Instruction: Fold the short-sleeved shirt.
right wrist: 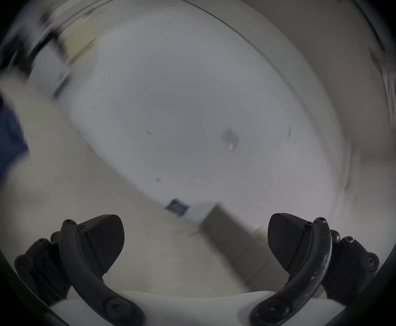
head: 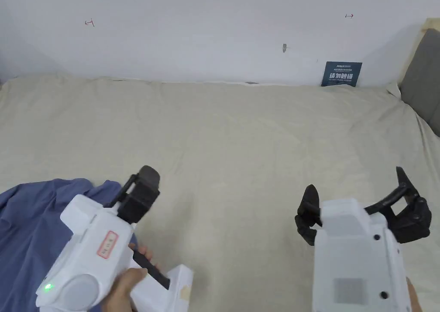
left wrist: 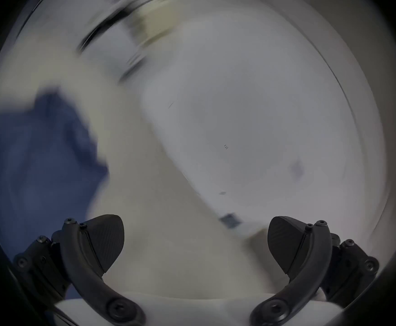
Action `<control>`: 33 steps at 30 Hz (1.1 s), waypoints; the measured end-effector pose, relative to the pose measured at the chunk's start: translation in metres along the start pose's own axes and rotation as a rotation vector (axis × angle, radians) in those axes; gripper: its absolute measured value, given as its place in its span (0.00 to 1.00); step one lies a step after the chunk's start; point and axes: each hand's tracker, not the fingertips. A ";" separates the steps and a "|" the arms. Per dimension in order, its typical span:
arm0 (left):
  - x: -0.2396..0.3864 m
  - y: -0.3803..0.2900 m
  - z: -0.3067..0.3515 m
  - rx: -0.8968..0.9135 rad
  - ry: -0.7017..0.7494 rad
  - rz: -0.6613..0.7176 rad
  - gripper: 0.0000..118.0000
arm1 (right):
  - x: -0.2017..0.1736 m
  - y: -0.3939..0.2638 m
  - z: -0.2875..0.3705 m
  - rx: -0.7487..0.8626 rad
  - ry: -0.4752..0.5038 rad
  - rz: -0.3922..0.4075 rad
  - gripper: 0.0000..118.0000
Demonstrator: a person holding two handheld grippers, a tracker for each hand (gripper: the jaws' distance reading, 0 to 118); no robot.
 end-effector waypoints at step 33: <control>0.016 -0.022 0.001 0.094 0.057 -0.627 1.00 | 0.016 -0.016 -0.010 -0.155 0.163 -0.380 1.00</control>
